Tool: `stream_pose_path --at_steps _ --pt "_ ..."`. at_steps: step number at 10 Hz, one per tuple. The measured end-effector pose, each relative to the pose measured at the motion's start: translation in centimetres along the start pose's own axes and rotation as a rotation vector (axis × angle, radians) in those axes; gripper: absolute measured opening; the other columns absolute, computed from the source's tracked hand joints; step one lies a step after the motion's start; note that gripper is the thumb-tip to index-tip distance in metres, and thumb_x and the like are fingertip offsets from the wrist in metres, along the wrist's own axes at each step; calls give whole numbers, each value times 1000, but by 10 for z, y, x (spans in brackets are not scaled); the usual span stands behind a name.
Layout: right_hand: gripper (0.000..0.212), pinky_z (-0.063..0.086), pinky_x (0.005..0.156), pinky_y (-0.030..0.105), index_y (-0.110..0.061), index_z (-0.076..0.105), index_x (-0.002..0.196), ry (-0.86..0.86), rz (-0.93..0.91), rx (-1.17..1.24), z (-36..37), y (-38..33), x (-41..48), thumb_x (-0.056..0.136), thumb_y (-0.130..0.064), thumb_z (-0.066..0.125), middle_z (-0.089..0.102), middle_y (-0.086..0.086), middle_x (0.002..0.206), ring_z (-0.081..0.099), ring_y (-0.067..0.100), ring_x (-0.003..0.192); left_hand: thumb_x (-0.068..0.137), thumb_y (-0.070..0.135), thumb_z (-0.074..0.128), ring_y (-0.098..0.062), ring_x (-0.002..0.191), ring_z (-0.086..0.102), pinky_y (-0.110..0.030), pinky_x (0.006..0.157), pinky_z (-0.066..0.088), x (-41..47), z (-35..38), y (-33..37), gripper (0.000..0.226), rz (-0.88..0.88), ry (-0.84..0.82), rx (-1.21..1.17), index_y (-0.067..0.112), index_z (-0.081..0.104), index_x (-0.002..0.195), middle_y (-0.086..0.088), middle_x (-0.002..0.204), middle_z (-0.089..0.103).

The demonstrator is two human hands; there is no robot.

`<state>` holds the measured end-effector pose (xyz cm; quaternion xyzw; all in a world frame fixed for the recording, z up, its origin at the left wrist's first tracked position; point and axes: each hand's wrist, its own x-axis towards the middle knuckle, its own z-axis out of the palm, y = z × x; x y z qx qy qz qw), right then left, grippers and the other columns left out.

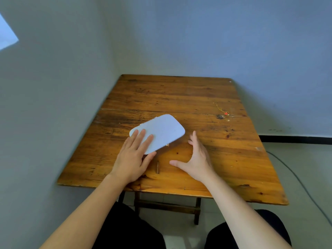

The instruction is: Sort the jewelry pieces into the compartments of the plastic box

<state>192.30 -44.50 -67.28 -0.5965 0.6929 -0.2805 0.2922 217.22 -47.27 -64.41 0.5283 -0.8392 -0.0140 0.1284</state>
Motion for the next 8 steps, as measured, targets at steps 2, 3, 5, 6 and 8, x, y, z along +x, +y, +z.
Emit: stream_pose_path --at_steps 2,3,5,6,8 --pt "94 18 119 51 -39 43 148 -26 -126 -216 1 5 0 70 -92 44 14 -19 165 9 27 153 99 46 35 -39 151 8 -55 121 13 19 5 -2 65 -297 45 54 16 21 155 -19 164 16" --pt "91 14 120 49 -40 43 149 -22 -140 -258 2 6 1 73 -91 41 13 -18 166 8 29 153 98 45 32 -43 149 5 -57 120 10 29 1 -16 69 -446 5 86 13 14 156 -24 163 10" --pt "91 3 120 41 -37 43 149 -2 -189 -319 3 5 2 76 -91 36 17 -12 166 12 28 152 99 44 27 -46 148 1 -59 119 8 36 -15 -55 69 -731 -39 108 9 7 155 -28 162 4" --pt "91 5 120 42 -38 44 148 -10 -181 -318 4 5 3 75 -91 37 18 -13 166 12 28 152 100 45 25 -45 149 -1 -59 119 8 35 -20 -67 69 -780 -78 139 10 3 156 -27 162 0" --pt "89 7 120 45 -37 47 147 -9 -178 -284 4 6 4 75 -89 43 22 -12 165 13 30 152 102 48 27 -44 150 -4 -59 120 7 37 -32 -68 71 -831 -112 167 12 -1 156 -24 163 -5"
